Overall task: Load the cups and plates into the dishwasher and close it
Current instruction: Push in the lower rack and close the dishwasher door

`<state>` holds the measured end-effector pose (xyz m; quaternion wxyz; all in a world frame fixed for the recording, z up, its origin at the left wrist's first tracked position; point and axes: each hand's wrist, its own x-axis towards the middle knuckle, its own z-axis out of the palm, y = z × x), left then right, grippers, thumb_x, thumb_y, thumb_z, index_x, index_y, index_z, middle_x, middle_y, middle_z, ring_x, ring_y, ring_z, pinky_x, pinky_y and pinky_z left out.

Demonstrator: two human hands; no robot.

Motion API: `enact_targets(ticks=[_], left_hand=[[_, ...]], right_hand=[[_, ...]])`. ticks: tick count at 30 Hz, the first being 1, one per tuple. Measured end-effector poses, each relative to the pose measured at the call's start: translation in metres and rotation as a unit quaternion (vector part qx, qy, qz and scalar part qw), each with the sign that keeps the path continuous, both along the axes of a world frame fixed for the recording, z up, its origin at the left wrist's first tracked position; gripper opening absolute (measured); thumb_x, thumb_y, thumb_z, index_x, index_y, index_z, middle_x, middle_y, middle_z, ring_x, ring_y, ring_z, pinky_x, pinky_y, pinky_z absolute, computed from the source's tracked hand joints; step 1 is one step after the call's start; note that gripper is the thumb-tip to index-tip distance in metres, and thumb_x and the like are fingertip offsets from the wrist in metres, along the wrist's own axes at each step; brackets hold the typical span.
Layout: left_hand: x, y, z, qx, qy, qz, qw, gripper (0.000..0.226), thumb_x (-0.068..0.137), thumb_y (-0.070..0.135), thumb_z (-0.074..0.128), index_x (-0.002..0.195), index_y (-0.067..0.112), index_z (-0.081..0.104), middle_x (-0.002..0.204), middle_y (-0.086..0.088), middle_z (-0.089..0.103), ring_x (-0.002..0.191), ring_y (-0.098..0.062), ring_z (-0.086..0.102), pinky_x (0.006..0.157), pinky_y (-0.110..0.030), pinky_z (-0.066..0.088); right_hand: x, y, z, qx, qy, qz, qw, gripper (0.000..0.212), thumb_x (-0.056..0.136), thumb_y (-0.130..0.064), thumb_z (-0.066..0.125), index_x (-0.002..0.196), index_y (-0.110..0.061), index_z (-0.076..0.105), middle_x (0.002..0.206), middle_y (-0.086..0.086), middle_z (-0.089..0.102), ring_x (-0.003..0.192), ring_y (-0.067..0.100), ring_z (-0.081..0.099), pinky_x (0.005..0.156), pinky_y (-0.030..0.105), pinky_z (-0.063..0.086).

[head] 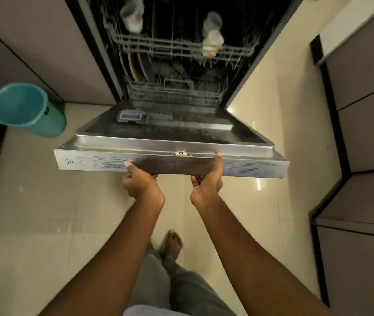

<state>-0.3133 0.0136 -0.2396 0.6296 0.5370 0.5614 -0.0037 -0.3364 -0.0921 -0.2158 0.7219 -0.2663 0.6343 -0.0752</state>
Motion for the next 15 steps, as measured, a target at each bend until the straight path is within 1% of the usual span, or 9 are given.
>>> enact_targets(ticks=[3, 5, 7, 10, 12, 13, 15], left_hand=[[0.029, -0.011, 0.027, 0.025, -0.032, 0.017, 0.999, 0.027, 0.100, 0.025, 0.043, 0.099, 0.002, 0.055, 0.092, -0.024, 0.068, 0.067, -0.030, 0.069, 0.052, -0.028, 0.055], [0.054, -0.015, 0.045, 0.028, -0.061, 0.008, 0.998, 0.024, 0.100, 0.022, 0.045, 0.099, 0.001, 0.057, 0.090, -0.023, 0.068, 0.068, -0.029, 0.070, 0.054, -0.028, 0.057], [0.079, -0.018, 0.059, 0.038, -0.082, -0.012, 0.996, 0.024, 0.099, 0.022, 0.048, 0.096, 0.002, 0.059, 0.088, -0.020, 0.069, 0.068, -0.028, 0.071, 0.058, -0.032, 0.059], [0.118, -0.019, 0.079, 0.051, -0.114, -0.066, 0.990, 0.025, 0.098, 0.022, 0.050, 0.094, 0.000, 0.061, 0.084, -0.020, 0.070, 0.062, -0.026, 0.070, 0.058, -0.036, 0.059], [0.147, -0.015, 0.091, 0.062, -0.125, -0.120, 0.983, 0.026, 0.098, 0.022, 0.052, 0.093, -0.001, 0.062, 0.082, -0.019, 0.071, 0.060, -0.024, 0.069, 0.060, -0.037, 0.059], [0.160, -0.011, 0.097, 0.076, -0.126, -0.153, 0.977, 0.026, 0.097, 0.022, 0.054, 0.093, -0.002, 0.063, 0.082, -0.018, 0.071, 0.061, -0.025, 0.068, 0.062, -0.040, 0.060], [0.190, 0.000, 0.108, 0.119, -0.127, -0.219, 0.960, 0.026, 0.096, 0.022, 0.055, 0.092, -0.001, 0.065, 0.086, -0.017, 0.071, 0.072, -0.029, 0.069, 0.072, -0.045, 0.059]], right_hand=[[0.031, -0.007, 0.030, -0.037, 0.005, 0.023, 0.999, 0.069, 0.076, -0.067, 0.064, 0.119, -0.019, 0.038, 0.112, 0.008, 0.059, 0.094, 0.022, 0.062, 0.072, 0.028, 0.052], [0.056, -0.013, 0.051, -0.054, -0.014, 0.031, 0.998, 0.059, 0.083, -0.061, 0.060, 0.117, -0.019, 0.037, 0.113, 0.009, 0.058, 0.093, 0.022, 0.062, 0.072, 0.029, 0.053], [0.079, -0.019, 0.068, -0.074, -0.028, 0.034, 0.996, 0.043, 0.091, -0.049, 0.057, 0.111, -0.017, 0.038, 0.112, 0.012, 0.059, 0.089, 0.023, 0.064, 0.068, 0.028, 0.055], [0.116, -0.023, 0.088, -0.114, -0.045, 0.031, 0.992, 0.023, 0.098, -0.024, 0.050, 0.111, -0.005, 0.044, 0.114, 0.021, 0.061, 0.083, 0.026, 0.064, 0.062, 0.028, 0.056], [0.143, -0.024, 0.103, -0.138, -0.056, 0.038, 0.988, 0.022, 0.096, -0.009, 0.046, 0.116, 0.001, 0.049, 0.115, 0.021, 0.061, 0.084, 0.027, 0.063, 0.058, 0.026, 0.054], [0.156, -0.024, 0.110, -0.150, -0.060, 0.041, 0.986, 0.023, 0.094, -0.004, 0.045, 0.116, 0.002, 0.050, 0.112, 0.020, 0.062, 0.080, 0.025, 0.062, 0.056, 0.025, 0.052], [0.185, -0.024, 0.125, -0.171, -0.061, 0.045, 0.982, 0.020, 0.092, 0.001, 0.044, 0.110, 0.002, 0.053, 0.101, 0.016, 0.061, 0.069, 0.019, 0.058, 0.056, 0.025, 0.049]])
